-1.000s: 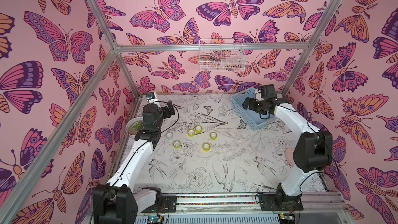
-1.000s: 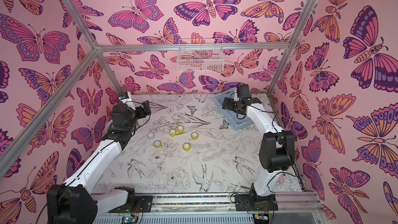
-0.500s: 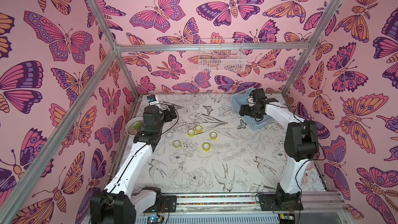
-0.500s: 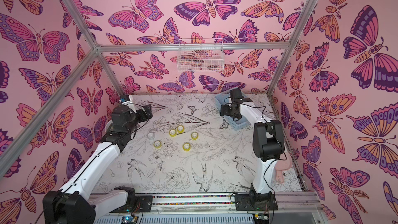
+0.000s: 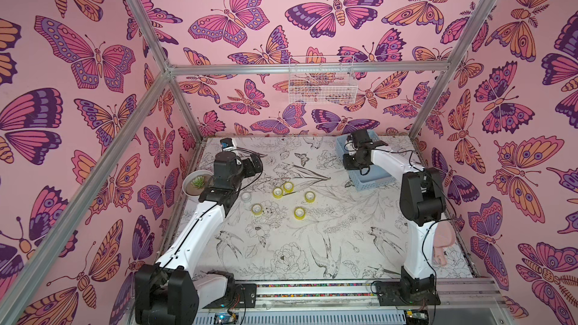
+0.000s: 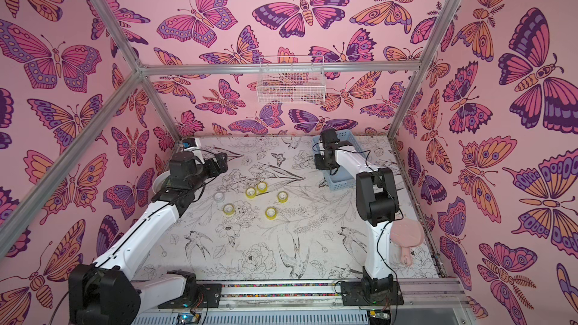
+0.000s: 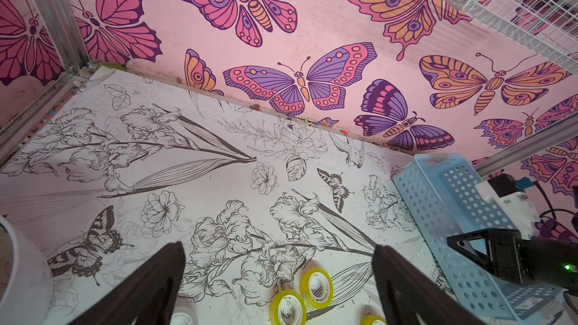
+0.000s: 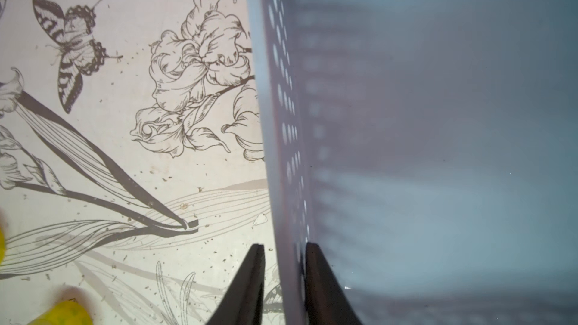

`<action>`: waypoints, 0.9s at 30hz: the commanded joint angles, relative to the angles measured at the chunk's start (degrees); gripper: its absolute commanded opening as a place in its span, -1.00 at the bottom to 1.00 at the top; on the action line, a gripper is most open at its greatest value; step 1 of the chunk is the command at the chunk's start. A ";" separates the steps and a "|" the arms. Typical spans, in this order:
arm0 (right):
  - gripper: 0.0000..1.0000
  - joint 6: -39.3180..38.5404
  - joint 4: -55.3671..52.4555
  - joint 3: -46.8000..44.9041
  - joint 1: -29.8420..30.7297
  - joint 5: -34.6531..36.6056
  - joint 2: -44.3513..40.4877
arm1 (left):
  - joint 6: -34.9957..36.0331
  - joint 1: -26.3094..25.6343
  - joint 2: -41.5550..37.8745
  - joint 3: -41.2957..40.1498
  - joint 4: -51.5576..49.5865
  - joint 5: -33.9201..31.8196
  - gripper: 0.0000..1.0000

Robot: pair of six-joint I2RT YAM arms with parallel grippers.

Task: Put the transparent tape into the storage box
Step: Move the storage box to the center of the board.

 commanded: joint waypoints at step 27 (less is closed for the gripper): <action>-1.00 -21.16 5.36 -23.18 15.73 10.28 -20.79 | -10.88 -2.29 9.20 2.24 10.06 2.39 1.00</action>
